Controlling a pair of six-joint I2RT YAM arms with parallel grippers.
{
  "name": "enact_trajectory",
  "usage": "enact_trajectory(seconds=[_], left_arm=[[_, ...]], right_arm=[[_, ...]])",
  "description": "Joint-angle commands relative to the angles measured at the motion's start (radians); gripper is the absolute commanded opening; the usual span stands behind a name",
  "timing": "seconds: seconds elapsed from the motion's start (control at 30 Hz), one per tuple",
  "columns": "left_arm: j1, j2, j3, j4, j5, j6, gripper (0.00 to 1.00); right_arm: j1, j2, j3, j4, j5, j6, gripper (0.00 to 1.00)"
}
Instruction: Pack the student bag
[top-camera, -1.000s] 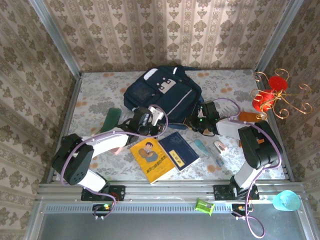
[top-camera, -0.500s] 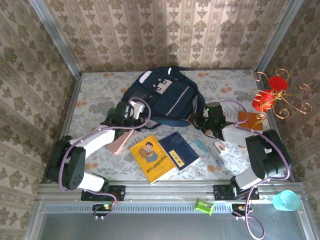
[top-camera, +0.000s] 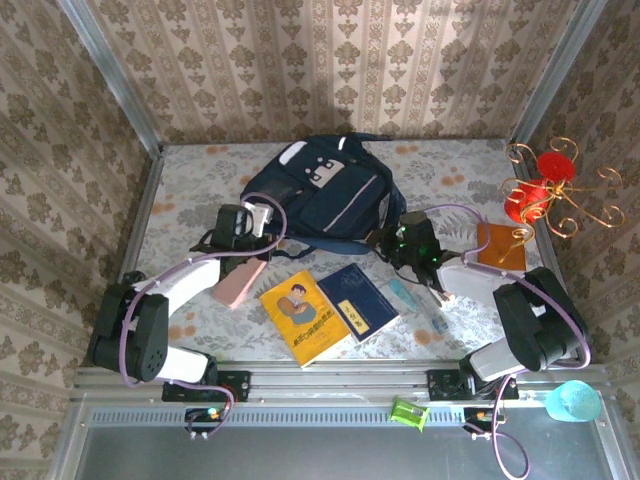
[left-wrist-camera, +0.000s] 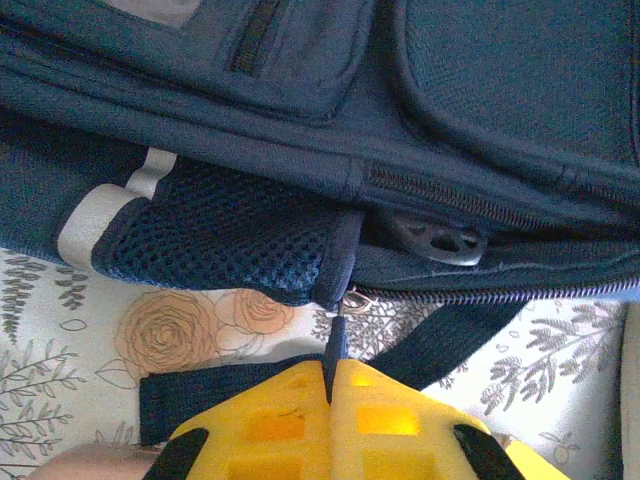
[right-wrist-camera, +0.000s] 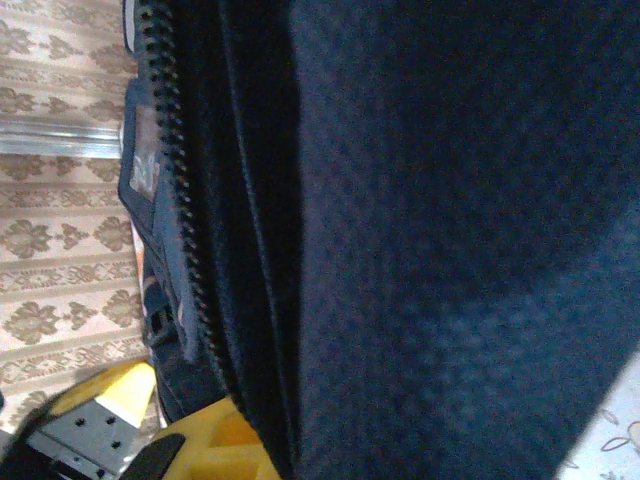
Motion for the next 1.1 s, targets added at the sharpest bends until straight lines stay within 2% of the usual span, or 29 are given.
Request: enact_trajectory(seconds=[0.0,0.13,0.17,0.2,0.27,0.4,0.5,0.57,0.63,0.73,0.8,0.83,0.87,0.97,1.07], left_arm=[[0.022,0.019,0.026,0.047,-0.051,-0.034,0.0],[0.028,0.081,0.076,0.015,-0.065,-0.022,0.0],[0.03,0.089,0.075,0.01,-0.065,-0.021,0.0],[0.03,0.092,0.07,0.014,-0.067,-0.02,0.0],[0.031,0.09,0.053,0.027,-0.066,-0.023,0.0],[0.033,0.093,0.044,0.033,-0.066,-0.024,0.01],[0.033,0.096,0.051,0.03,-0.058,-0.027,0.06],[0.033,0.093,0.064,0.019,-0.051,-0.027,0.16],[0.032,0.079,0.073,0.004,-0.048,-0.028,0.3],[0.005,0.015,0.078,-0.018,-0.103,-0.031,0.49],[-0.051,-0.038,0.068,-0.004,-0.172,-0.02,0.7],[-0.082,-0.052,0.066,0.012,-0.194,-0.007,0.82],[-0.128,-0.054,0.068,0.031,-0.212,0.014,0.89],[-0.218,0.023,0.139,0.029,-0.184,0.078,0.92],[-0.294,0.172,0.293,-0.08,-0.206,0.167,0.93]], right_arm=[[0.059,0.036,0.087,0.036,0.082,-0.07,0.15],[0.05,0.061,0.129,-0.138,0.059,-0.174,0.42],[0.028,0.043,0.123,-0.192,0.052,-0.206,0.56],[0.003,0.018,0.11,-0.237,0.056,-0.238,0.63],[-0.05,-0.028,0.087,-0.292,0.062,-0.292,0.72],[-0.143,-0.02,0.098,-0.285,0.024,-0.313,0.81],[-0.158,0.054,0.155,-0.273,0.028,-0.326,0.83],[-0.16,0.111,0.193,-0.261,0.017,-0.333,0.84],[-0.16,0.166,0.227,-0.25,-0.007,-0.339,0.82],[-0.162,0.212,0.254,-0.26,-0.022,-0.348,0.65],[-0.163,0.216,0.226,-0.243,-0.02,-0.347,0.54],[-0.164,0.212,0.212,-0.23,-0.025,-0.347,0.52],[-0.165,0.211,0.19,-0.21,-0.035,-0.344,0.5],[-0.166,0.217,0.15,-0.145,-0.076,-0.321,0.47],[-0.166,0.233,0.141,-0.123,-0.092,-0.311,0.47]])
